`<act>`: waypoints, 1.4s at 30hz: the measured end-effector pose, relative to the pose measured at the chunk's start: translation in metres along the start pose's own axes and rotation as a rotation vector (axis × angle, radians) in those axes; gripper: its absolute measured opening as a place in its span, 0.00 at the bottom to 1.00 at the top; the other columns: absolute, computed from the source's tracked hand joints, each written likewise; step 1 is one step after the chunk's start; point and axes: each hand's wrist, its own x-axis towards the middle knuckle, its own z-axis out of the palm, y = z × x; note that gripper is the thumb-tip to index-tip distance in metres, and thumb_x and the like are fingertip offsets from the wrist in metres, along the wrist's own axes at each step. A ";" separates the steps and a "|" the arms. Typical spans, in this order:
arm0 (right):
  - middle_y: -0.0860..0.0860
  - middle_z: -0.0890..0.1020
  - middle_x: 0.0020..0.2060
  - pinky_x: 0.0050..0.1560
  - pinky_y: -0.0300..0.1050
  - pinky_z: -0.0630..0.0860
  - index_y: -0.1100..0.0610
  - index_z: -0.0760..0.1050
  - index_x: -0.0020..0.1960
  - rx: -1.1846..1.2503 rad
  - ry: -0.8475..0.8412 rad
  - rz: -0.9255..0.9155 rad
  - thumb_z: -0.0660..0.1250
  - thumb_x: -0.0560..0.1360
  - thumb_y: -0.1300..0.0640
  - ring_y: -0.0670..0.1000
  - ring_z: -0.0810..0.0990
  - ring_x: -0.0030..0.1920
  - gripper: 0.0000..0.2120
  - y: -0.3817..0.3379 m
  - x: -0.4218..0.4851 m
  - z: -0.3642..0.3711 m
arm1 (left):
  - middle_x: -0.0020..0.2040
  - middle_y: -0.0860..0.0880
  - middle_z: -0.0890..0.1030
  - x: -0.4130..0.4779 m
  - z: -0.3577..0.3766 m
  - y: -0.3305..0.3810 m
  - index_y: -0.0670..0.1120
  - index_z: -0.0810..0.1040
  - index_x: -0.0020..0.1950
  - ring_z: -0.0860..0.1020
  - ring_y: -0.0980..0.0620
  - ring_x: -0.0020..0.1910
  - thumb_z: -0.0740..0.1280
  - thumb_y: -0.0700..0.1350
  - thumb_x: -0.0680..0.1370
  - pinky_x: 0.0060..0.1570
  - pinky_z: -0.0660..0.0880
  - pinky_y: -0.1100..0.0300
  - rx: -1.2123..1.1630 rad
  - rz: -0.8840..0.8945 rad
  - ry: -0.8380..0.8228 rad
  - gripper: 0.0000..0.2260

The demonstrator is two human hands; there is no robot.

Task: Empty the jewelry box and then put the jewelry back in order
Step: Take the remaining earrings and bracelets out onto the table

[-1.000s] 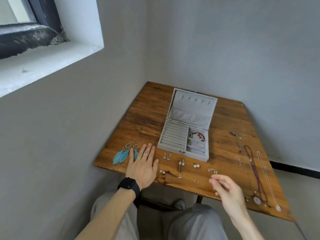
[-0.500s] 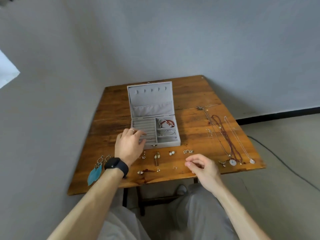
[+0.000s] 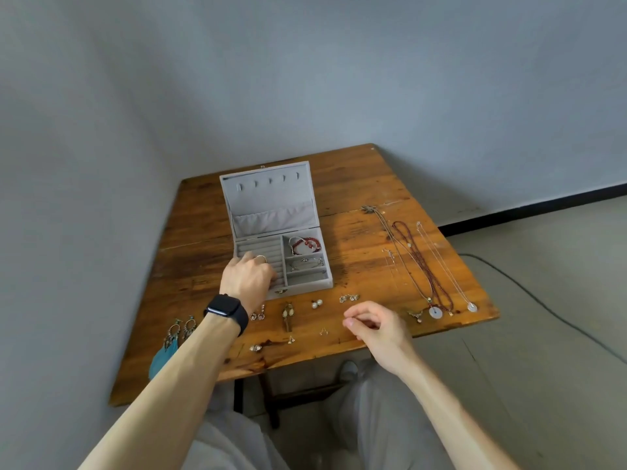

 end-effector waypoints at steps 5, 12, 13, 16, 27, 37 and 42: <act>0.37 0.85 0.45 0.49 0.39 0.80 0.45 0.82 0.48 -0.014 0.007 0.002 0.73 0.76 0.55 0.40 0.82 0.49 0.05 0.001 0.001 -0.001 | 0.54 0.54 0.83 0.008 -0.006 0.000 0.53 0.85 0.53 0.76 0.50 0.57 0.69 0.48 0.79 0.54 0.72 0.56 -0.059 -0.035 -0.027 0.06; 0.34 0.84 0.45 0.44 0.28 0.75 0.43 0.81 0.47 -0.034 0.038 -0.022 0.73 0.76 0.54 0.36 0.82 0.48 0.06 0.001 0.000 0.003 | 0.53 0.51 0.82 0.014 -0.009 -0.004 0.51 0.83 0.50 0.79 0.50 0.49 0.68 0.47 0.78 0.46 0.76 0.56 -0.273 -0.118 -0.153 0.05; 0.35 0.84 0.45 0.45 0.30 0.77 0.43 0.81 0.47 -0.017 0.035 -0.016 0.73 0.76 0.54 0.38 0.82 0.48 0.06 0.000 0.001 0.002 | 0.52 0.50 0.81 0.012 -0.009 -0.003 0.51 0.82 0.50 0.79 0.50 0.48 0.67 0.47 0.79 0.46 0.76 0.56 -0.328 -0.148 -0.144 0.04; 0.40 0.85 0.45 0.46 0.40 0.82 0.45 0.82 0.47 0.069 0.045 0.018 0.73 0.76 0.57 0.45 0.84 0.45 0.06 -0.002 -0.001 -0.003 | 0.51 0.50 0.79 -0.005 -0.011 0.006 0.50 0.80 0.51 0.77 0.52 0.47 0.67 0.47 0.80 0.43 0.77 0.58 -0.564 -0.238 -0.020 0.04; 0.37 0.78 0.46 0.45 0.39 0.69 0.40 0.82 0.47 -0.425 0.115 -0.133 0.73 0.76 0.53 0.42 0.73 0.48 0.06 0.007 -0.005 -0.022 | 0.59 0.56 0.76 -0.068 0.002 0.103 0.57 0.82 0.54 0.71 0.54 0.60 0.65 0.55 0.79 0.61 0.69 0.58 -0.628 -0.067 0.063 0.08; 0.39 0.79 0.44 0.51 0.46 0.72 0.43 0.85 0.48 -0.465 0.117 -0.084 0.73 0.75 0.52 0.46 0.73 0.50 0.04 0.008 -0.003 -0.018 | 0.68 0.58 0.72 -0.061 0.005 0.123 0.58 0.84 0.51 0.66 0.53 0.66 0.67 0.56 0.77 0.63 0.62 0.52 -0.623 -0.064 -0.032 0.08; 0.40 0.79 0.42 0.49 0.46 0.74 0.46 0.85 0.49 -0.407 0.139 -0.085 0.75 0.73 0.53 0.44 0.73 0.48 0.06 0.009 -0.004 -0.019 | 0.67 0.58 0.72 -0.060 0.003 0.125 0.59 0.85 0.51 0.67 0.53 0.66 0.68 0.56 0.77 0.61 0.62 0.52 -0.616 -0.083 -0.038 0.07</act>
